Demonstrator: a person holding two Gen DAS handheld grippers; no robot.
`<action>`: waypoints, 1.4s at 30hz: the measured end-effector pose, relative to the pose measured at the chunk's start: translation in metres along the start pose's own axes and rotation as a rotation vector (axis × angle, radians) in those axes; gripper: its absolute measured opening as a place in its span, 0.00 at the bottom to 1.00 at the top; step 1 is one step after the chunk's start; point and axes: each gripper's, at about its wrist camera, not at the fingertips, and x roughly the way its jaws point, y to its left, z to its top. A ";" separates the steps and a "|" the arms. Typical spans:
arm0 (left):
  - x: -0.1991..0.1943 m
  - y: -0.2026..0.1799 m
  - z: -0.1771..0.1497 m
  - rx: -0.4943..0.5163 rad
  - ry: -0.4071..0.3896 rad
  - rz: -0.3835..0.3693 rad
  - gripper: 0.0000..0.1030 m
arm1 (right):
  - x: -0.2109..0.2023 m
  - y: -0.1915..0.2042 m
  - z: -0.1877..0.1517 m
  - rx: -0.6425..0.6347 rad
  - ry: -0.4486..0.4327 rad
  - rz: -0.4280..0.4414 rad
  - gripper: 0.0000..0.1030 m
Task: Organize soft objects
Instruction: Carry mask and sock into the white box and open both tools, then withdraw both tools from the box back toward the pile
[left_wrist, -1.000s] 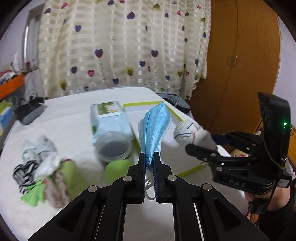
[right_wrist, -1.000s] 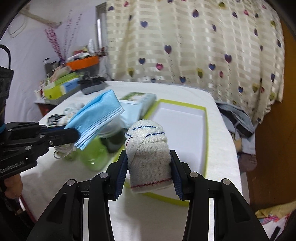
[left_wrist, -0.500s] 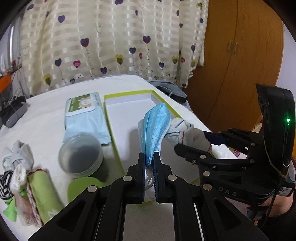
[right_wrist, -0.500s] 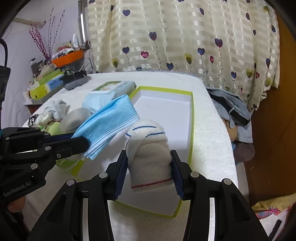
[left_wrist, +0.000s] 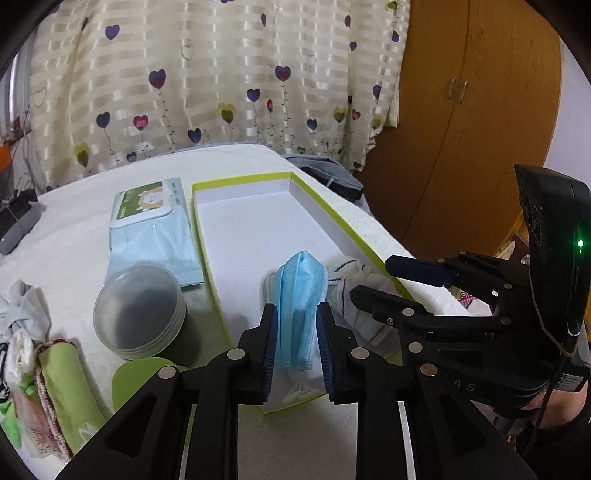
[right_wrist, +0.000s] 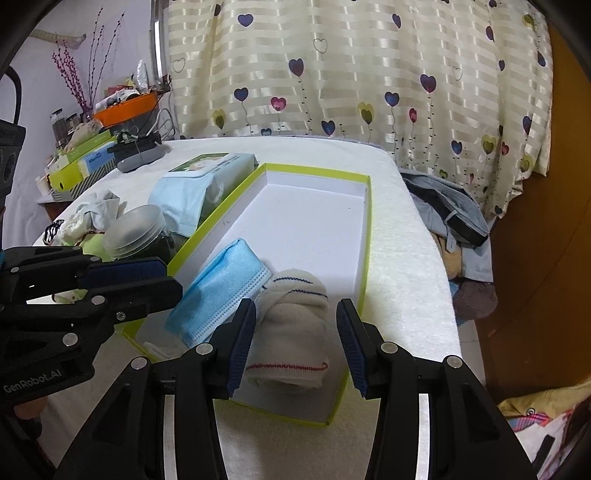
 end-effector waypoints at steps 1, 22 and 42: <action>-0.001 -0.001 0.000 0.001 -0.004 -0.001 0.20 | -0.002 -0.001 -0.001 0.005 -0.004 -0.005 0.45; -0.083 -0.008 -0.029 0.019 -0.127 0.026 0.32 | -0.068 0.035 -0.012 0.005 -0.089 -0.028 0.49; -0.119 0.045 -0.069 -0.116 -0.136 0.132 0.39 | -0.076 0.098 -0.022 -0.065 -0.091 0.079 0.49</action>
